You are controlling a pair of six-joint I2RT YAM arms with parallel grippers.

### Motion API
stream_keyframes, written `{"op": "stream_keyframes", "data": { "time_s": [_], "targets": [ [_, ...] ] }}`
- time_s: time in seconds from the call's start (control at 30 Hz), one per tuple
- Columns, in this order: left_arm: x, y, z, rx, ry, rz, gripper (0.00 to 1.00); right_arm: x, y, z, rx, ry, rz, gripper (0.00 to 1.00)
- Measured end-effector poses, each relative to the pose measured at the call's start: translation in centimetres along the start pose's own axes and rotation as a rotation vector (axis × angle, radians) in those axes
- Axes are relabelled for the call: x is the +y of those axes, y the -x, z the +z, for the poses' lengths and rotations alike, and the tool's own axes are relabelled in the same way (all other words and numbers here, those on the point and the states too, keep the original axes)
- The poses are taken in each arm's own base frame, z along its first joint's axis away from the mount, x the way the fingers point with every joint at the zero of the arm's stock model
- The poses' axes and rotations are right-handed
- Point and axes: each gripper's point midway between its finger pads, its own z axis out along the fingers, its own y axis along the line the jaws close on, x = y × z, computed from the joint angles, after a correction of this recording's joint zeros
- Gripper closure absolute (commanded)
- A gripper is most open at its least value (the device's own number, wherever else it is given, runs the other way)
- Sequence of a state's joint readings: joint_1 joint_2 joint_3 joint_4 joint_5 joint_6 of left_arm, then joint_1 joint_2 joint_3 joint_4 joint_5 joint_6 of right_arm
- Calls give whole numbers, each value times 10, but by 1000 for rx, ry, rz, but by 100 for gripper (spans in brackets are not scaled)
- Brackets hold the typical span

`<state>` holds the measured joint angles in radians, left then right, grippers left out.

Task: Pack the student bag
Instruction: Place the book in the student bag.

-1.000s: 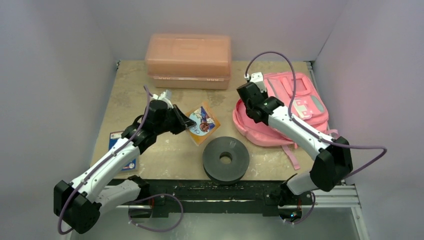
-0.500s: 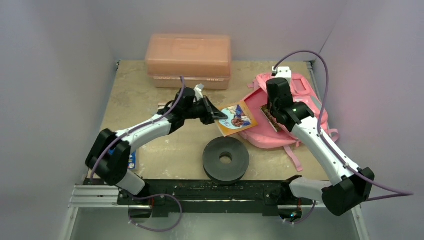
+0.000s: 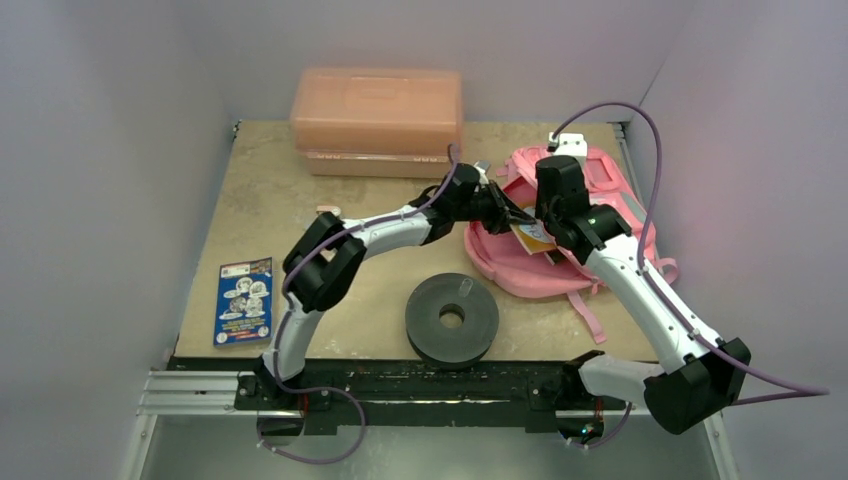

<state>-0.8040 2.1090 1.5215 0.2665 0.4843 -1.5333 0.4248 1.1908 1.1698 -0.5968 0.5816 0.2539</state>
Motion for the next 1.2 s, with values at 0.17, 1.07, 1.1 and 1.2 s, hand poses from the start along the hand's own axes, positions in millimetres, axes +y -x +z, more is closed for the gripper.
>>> {"op": "stream_keyframes", "data": {
  "time_s": [0.17,1.07,1.1,1.2],
  "targets": [
    [10,14,51,-50,60,-30,86,1,0,0,-1,6,5,100],
    [54,11,6,-8,406,118,15,4,-7,1,-16,31,24,100],
    [53,11,-2,-10,412,133,17,4,-7,1,-16,32,25,100],
    [53,15,-27,-23,426,164,37,5,-7,1,-16,34,30,100]
  ]
}}
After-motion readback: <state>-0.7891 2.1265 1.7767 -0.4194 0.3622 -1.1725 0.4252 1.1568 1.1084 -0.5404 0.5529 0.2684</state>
